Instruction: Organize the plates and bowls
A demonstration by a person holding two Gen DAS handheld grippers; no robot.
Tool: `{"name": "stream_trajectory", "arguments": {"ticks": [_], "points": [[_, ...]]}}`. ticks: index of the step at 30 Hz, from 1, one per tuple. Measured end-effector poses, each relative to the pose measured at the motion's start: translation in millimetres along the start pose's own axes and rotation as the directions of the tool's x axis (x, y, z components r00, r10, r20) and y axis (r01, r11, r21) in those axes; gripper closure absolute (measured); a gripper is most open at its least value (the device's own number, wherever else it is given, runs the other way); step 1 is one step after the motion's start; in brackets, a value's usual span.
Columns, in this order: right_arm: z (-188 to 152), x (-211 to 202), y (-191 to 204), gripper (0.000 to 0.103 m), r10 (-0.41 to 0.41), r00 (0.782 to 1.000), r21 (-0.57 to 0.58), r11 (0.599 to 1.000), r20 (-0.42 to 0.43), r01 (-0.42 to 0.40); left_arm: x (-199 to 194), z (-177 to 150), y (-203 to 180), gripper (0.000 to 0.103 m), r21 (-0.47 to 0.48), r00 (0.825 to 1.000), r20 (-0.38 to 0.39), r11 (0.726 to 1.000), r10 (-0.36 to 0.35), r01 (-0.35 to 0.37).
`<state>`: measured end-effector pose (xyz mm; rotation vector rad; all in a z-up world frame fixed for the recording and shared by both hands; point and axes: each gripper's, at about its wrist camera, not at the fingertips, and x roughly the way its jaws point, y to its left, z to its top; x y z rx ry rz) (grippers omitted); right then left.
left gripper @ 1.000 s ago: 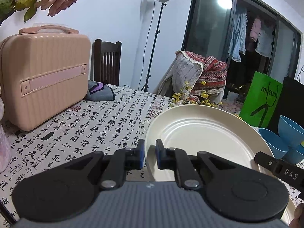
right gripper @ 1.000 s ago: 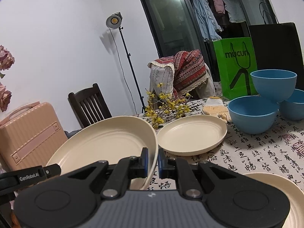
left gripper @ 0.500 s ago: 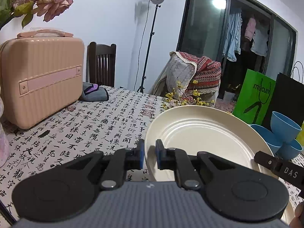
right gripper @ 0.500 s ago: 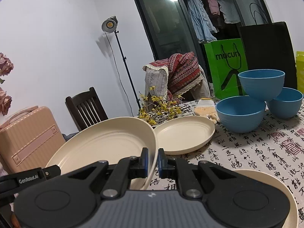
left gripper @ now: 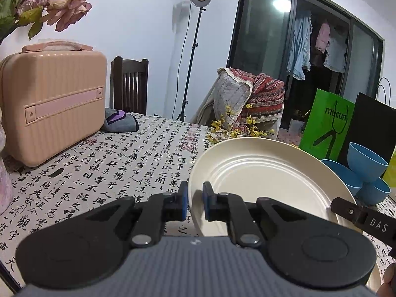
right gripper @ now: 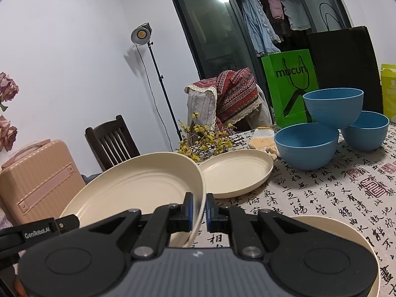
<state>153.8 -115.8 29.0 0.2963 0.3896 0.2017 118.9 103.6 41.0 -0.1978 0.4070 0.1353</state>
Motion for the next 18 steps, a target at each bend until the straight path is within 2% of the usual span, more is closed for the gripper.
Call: {"name": "stream_trajectory", "arguments": {"ticks": [18], "points": [[-1.2,-21.6,-27.1,0.093,-0.015,1.0,0.027,1.0,0.019,0.014,-12.2,-7.1,-26.2,0.091,0.023,0.999,0.006,0.999,-0.033,0.033]]}}
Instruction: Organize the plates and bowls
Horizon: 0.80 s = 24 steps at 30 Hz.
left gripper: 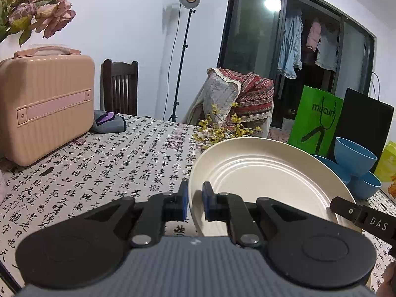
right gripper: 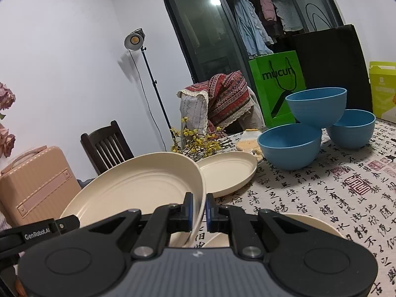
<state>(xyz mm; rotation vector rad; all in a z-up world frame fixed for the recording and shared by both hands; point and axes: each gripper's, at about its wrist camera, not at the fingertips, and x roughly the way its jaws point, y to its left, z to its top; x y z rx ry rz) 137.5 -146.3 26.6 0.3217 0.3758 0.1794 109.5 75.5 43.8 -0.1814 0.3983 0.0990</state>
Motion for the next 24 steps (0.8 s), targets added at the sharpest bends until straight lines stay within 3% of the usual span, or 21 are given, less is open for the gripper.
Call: {"name": "stream_trajectory", "arguments": {"ticks": [24], "points": [[-1.4,-30.1,-47.1,0.093,-0.035,0.999,0.035,0.999,0.024,0.034,-14.7,-17.0,-41.6,0.091,0.029,0.999,-0.014,0.998,-0.047,0.047]]}}
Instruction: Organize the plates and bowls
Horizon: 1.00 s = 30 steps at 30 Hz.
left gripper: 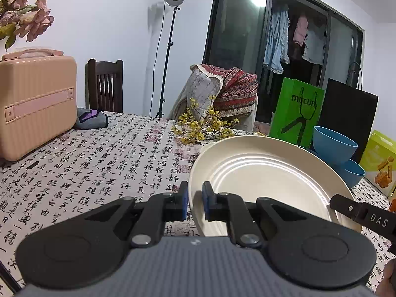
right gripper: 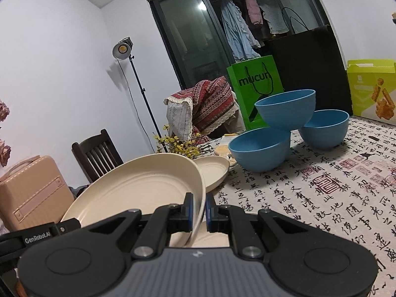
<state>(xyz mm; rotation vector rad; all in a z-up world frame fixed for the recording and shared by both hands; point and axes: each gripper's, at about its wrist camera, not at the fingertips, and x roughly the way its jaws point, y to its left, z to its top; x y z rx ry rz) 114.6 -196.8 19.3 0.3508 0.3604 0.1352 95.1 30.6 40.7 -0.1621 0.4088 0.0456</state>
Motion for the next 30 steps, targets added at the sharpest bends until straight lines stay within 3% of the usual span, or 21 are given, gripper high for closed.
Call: {"name": "stream_trajectory", "arguments": {"ticks": [30], "points": [[-12.5,-20.1,-31.5,0.094,-0.044,0.999,0.04,0.998,-0.003,0.044,-0.3,-21.5,-28.3,0.091,0.048,0.999,-0.044,0.999,-0.024,0.026]]}}
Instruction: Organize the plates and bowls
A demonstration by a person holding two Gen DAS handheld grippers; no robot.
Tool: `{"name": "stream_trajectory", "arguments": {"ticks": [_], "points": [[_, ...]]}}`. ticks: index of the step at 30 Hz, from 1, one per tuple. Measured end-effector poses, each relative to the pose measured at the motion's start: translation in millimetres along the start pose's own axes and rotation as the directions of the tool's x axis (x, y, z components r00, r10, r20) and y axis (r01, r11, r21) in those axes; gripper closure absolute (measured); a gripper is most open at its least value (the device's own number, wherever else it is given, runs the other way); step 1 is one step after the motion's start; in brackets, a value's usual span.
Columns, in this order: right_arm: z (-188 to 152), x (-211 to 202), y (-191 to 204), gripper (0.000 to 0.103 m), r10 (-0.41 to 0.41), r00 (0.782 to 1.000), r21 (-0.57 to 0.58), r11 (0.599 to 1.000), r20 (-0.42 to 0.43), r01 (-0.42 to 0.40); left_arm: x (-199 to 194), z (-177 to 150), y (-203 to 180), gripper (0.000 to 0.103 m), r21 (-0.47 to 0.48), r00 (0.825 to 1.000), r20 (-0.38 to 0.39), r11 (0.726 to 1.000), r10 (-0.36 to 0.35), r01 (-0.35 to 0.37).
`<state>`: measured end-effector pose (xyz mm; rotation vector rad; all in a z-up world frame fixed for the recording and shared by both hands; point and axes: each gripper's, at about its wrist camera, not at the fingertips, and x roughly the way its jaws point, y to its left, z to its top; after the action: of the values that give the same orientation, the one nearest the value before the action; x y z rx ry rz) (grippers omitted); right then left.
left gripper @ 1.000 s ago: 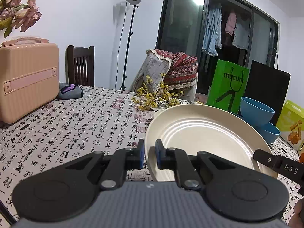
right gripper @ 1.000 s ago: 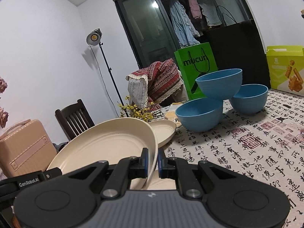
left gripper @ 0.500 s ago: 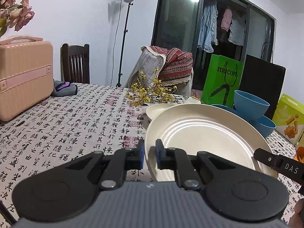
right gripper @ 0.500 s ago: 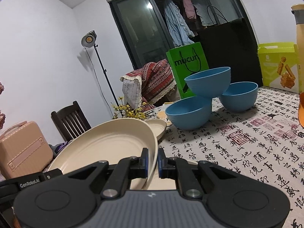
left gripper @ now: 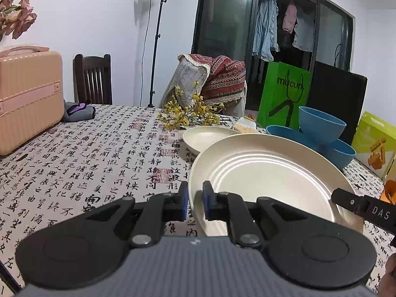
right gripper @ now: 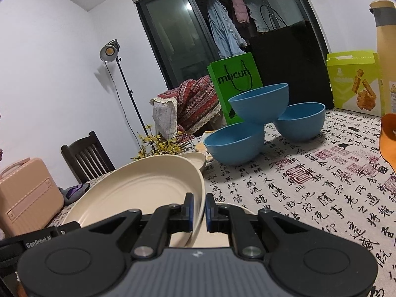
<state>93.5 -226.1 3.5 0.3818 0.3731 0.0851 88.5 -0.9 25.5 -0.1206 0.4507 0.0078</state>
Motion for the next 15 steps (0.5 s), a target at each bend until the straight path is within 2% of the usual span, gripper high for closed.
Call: {"name": "stream_trajectory", "arguments": {"ticks": [15], "points": [[-6.5,0.4,-17.0,0.094,-0.032,0.999,0.009,0.999,-0.017,0.032,8.5,-15.3,-11.0,0.091,0.017,0.999,-0.037,1.0,-0.014,0.015]]}}
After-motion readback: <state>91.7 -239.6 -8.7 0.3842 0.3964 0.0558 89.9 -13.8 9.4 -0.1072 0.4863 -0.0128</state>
